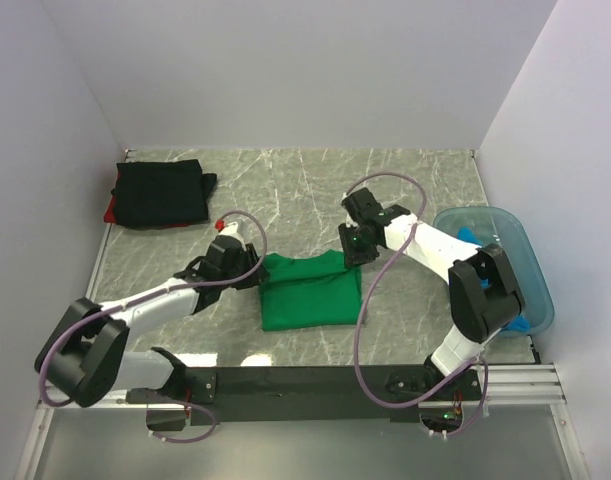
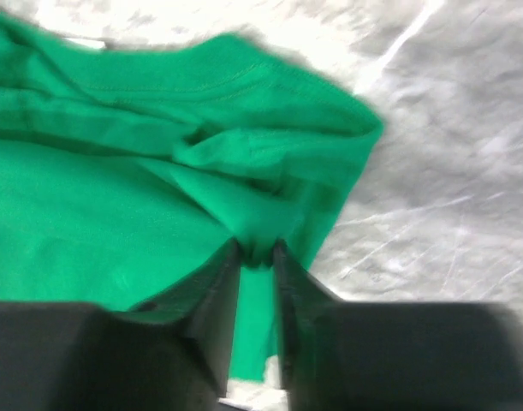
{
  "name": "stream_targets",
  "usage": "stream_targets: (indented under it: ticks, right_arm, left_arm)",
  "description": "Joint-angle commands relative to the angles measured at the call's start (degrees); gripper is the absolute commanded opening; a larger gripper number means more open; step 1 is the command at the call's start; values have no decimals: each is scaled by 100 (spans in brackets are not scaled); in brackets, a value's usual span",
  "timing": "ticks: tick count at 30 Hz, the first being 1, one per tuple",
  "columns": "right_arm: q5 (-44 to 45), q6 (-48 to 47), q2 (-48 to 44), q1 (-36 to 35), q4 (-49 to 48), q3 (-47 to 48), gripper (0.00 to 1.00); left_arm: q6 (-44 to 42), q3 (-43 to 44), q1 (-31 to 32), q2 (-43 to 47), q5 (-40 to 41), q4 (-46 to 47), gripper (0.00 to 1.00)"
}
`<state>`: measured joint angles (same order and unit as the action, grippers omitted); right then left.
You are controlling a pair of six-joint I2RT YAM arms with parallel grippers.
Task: Fold and stack the t-shirts
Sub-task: Fold the tshirt
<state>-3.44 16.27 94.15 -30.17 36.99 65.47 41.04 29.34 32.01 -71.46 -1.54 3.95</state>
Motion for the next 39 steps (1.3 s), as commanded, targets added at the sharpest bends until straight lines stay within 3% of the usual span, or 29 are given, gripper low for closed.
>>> stream_targets:
  ticks: [1, 5, 9, 16, 22, 30, 39]
  right_arm:
    - [326, 25, 42, 301, -227, 194, 40]
    - [669, 25, -465, 363, -263, 334, 64]
    - [916, 60, -1134, 293, -289, 256, 66]
    - [-129, 34, -1470, -392, -825, -438, 57]
    - [-921, 60, -243, -946, -1212, -264, 53]
    - [-272, 244, 1246, -868, -887, 1097, 51]
    - [546, 632, 860, -533, -1449, 1047, 51]
  left_arm:
    - [53, 405, -98, -227, 768, -148, 42]
    - [71, 599, -98, 131, 1365, -368, 69]
    - [45, 441, -107, 729, 1447, -377, 80]
    - [71, -297, -107, 1161, 709, -79, 81]
    - [212, -851, -125, 1371, 217, 203, 81]
    - [247, -1168, -125, 1617, -241, 361, 81]
    - [335, -1484, -134, 1925, -435, 326, 82]
